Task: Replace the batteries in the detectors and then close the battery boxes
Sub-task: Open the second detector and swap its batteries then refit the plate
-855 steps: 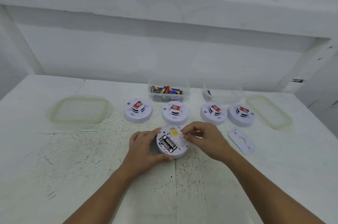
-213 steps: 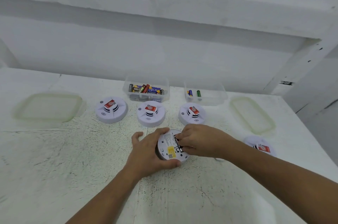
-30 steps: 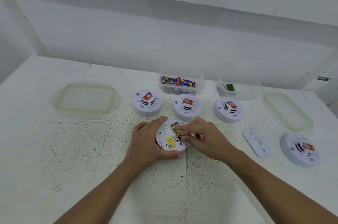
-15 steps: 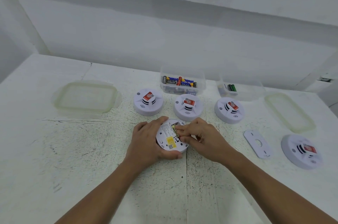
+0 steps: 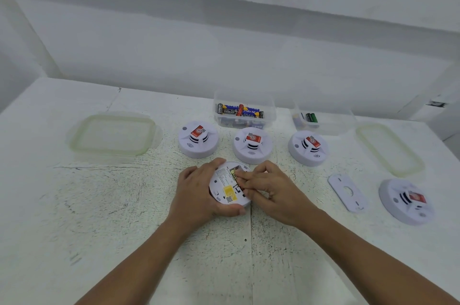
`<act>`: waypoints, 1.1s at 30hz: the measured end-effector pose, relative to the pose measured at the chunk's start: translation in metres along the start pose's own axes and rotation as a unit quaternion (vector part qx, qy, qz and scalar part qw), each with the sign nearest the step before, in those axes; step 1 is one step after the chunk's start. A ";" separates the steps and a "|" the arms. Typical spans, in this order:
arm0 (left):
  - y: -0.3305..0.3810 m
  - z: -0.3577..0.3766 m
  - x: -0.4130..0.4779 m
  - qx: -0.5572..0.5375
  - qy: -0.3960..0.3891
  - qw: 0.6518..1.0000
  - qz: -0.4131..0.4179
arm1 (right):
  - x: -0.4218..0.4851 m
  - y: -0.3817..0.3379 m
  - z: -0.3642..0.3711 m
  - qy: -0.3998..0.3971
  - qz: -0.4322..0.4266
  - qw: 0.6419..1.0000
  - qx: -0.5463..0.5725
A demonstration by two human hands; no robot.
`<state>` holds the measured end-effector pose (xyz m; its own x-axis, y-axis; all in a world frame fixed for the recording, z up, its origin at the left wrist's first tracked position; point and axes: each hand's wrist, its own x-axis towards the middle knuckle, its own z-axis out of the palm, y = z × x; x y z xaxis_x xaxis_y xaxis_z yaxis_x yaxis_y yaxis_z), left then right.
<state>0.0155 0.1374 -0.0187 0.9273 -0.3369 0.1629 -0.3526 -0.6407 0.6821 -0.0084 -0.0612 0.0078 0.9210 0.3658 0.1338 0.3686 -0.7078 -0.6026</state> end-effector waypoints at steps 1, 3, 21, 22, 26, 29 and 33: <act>0.001 -0.001 0.000 -0.006 -0.003 1.000 -0.001 | 0.000 -0.001 0.001 0.005 -0.001 1.000 -0.001; 0.001 -0.002 -0.001 -0.013 -0.008 1.000 -0.006 | 0.000 -0.001 0.002 0.011 -0.002 1.000 -0.005; -0.003 -0.003 0.000 0.011 -0.048 0.999 -0.012 | 0.113 -0.011 -0.083 -0.008 0.213 0.956 0.202; -0.004 -0.003 0.001 0.014 -0.049 0.999 -0.011 | 0.126 -0.009 -0.087 0.011 0.216 0.956 0.197; -0.004 -0.003 0.000 0.014 -0.051 0.999 -0.009 | 0.167 0.001 -0.094 0.038 0.255 0.952 0.168; -0.004 -0.004 0.001 0.015 -0.048 0.999 -0.006 | 0.193 0.012 -0.085 -0.017 0.310 0.950 0.022; -0.005 -0.004 0.000 0.018 -0.044 0.999 -0.009 | 0.206 0.023 -0.061 -0.051 0.353 0.929 -0.098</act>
<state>0.0182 0.1433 -0.0190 0.9193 -0.3841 0.0862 -0.3419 -0.6706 0.6583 0.1980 -0.0389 0.0691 0.9290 -0.1840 -0.3211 -0.2983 -0.8859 -0.3552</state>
